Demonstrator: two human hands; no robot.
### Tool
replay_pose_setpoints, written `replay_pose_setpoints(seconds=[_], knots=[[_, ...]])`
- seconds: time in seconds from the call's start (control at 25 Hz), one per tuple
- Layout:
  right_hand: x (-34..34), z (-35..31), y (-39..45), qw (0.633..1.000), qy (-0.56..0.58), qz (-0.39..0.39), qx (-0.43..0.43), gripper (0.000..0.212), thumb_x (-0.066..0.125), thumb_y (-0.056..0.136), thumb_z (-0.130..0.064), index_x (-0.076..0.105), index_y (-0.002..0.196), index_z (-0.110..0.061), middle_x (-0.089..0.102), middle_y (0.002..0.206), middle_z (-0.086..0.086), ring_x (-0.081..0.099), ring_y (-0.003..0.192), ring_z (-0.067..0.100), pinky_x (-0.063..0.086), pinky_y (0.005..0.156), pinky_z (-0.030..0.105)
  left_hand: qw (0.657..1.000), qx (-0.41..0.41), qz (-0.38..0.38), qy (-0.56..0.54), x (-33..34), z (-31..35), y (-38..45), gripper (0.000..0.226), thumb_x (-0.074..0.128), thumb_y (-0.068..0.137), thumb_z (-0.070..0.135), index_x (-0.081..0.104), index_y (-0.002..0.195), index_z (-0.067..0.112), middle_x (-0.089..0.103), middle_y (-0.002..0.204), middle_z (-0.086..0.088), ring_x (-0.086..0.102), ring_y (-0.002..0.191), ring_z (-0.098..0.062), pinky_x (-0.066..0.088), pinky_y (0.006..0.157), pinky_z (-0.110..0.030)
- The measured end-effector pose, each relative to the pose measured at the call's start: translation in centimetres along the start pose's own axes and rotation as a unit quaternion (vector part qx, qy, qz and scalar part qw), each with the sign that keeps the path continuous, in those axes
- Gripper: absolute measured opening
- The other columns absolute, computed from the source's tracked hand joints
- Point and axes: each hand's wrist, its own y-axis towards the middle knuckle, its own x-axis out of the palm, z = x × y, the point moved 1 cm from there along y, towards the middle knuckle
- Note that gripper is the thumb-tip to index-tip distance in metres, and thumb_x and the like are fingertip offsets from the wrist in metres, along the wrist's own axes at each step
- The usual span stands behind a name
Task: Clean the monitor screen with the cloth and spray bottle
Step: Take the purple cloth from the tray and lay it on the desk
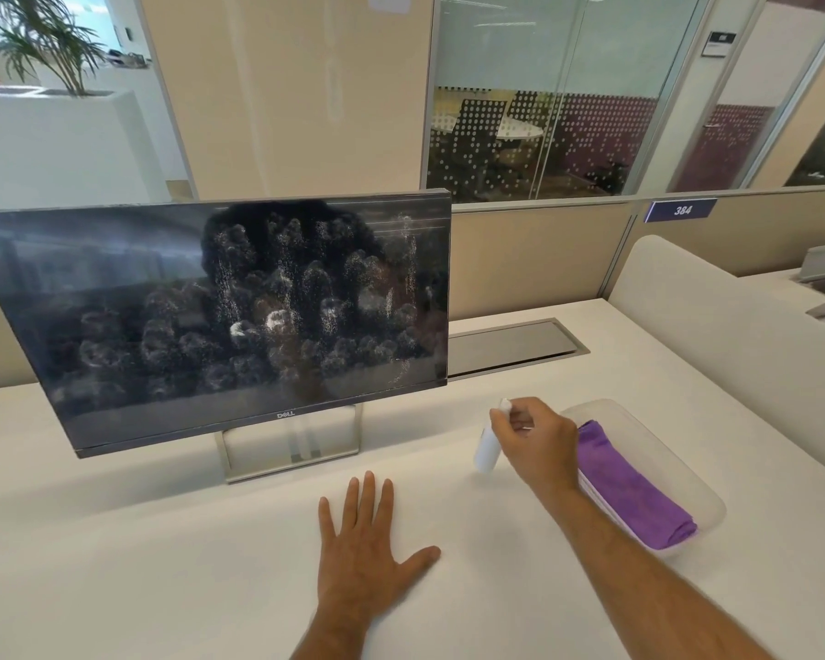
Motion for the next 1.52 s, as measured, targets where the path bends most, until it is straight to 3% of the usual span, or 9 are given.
replay_pose_setpoints(seconds=[0.08,0.2,0.44,0.68,0.88,1.04,1.2,1.32,1.52], knots=[[0.7,0.5,-1.0,1.000,-0.004,-0.020,0.012,0.013,0.081,0.079,-0.024,0.072,0.083,-0.016,0.072,0.068,-0.005,0.067,0.060,0.010,0.048,0.055,0.016,1.000,-0.002,-0.003,0.001,0.1,-0.1,0.1,0.110,0.023,0.074,0.095,0.035,0.153,0.020,0.023,0.163,-0.005,0.019,0.151,-0.027,0.003,0.117,-0.061],[1.1,0.7,-2.1,0.999,-0.016,-0.035,0.019,0.012,0.079,0.082,-0.025,0.072,0.083,-0.016,0.073,0.070,-0.006,0.067,0.061,0.011,0.054,0.057,0.024,1.000,-0.008,-0.003,0.013,0.6,-0.4,0.2,0.115,0.011,0.070,0.098,0.013,0.158,0.025,0.000,0.167,0.000,-0.005,0.154,-0.023,-0.011,0.118,-0.059],[1.2,0.7,-2.5,0.998,-0.026,-0.047,0.020,0.014,0.079,0.082,-0.029,0.072,0.085,-0.018,0.066,0.070,-0.014,0.066,0.063,0.009,0.060,0.059,0.031,1.000,-0.015,-0.005,0.012,0.6,-0.4,0.3,0.115,0.009,0.069,0.099,0.011,0.159,0.026,-0.002,0.167,0.001,-0.007,0.154,-0.021,-0.013,0.118,-0.059],[-0.4,1.4,-1.8,0.997,-0.006,-0.059,0.053,0.040,0.075,0.075,-0.059,0.071,0.084,-0.020,0.072,0.074,-0.008,0.069,0.069,0.008,0.055,0.062,0.025,0.999,-0.018,-0.023,0.025,0.4,-0.4,0.3,0.117,0.000,0.065,0.099,-0.002,0.158,0.028,-0.013,0.166,0.002,-0.017,0.152,-0.020,-0.018,0.116,-0.058],[-4.1,3.8,2.3,0.992,-0.090,0.020,0.092,0.025,0.066,0.092,-0.038,0.071,0.087,-0.014,0.074,0.080,0.003,0.069,0.076,0.025,0.047,0.069,0.028,0.999,-0.019,-0.025,0.024,0.1,-0.3,0.2,0.117,-0.002,0.065,0.098,-0.004,0.158,0.028,-0.015,0.166,0.002,-0.018,0.152,-0.020,-0.019,0.116,-0.057],[-6.6,7.7,3.6,0.924,-0.310,-0.179,0.138,0.022,0.066,0.091,-0.031,0.069,0.107,-0.017,0.073,0.108,0.006,0.066,0.097,0.029,0.055,0.085,0.037,0.999,-0.018,-0.027,0.025,0.0,-0.2,0.2,0.116,0.002,0.066,0.098,-0.003,0.158,0.028,-0.014,0.166,0.002,-0.017,0.152,-0.020,-0.018,0.116,-0.057],[-7.4,9.7,2.6,0.840,-0.398,-0.337,0.153,0.033,0.062,0.089,-0.033,0.061,0.119,-0.018,0.066,0.119,0.004,0.063,0.106,0.026,0.051,0.090,0.035,0.999,-0.020,-0.026,0.026,-0.1,-0.2,0.2,0.116,0.003,0.067,0.098,0.000,0.159,0.027,-0.010,0.167,0.002,-0.014,0.153,-0.020,-0.017,0.117,-0.057],[-7.4,10.3,1.9,0.820,-0.428,-0.360,0.122,0.028,0.050,0.092,-0.022,0.060,0.118,-0.019,0.065,0.118,0.004,0.063,0.104,0.025,0.053,0.089,0.035,0.999,-0.022,-0.028,0.027,-0.2,-0.1,0.2,0.116,0.002,0.066,0.098,0.000,0.159,0.028,-0.012,0.166,0.002,-0.015,0.152,-0.019,-0.018,0.117,-0.057],[-7.7,10.9,1.9,0.821,-0.438,-0.358,0.078,0.024,0.053,0.092,-0.022,0.060,0.115,-0.020,0.067,0.114,0.003,0.064,0.101,0.024,0.053,0.088,0.033,0.999,-0.023,-0.033,0.027,-0.4,0.0,0.1,0.117,-0.001,0.064,0.098,-0.005,0.158,0.028,-0.016,0.166,0.003,-0.019,0.151,-0.019,-0.019,0.116,-0.057]])
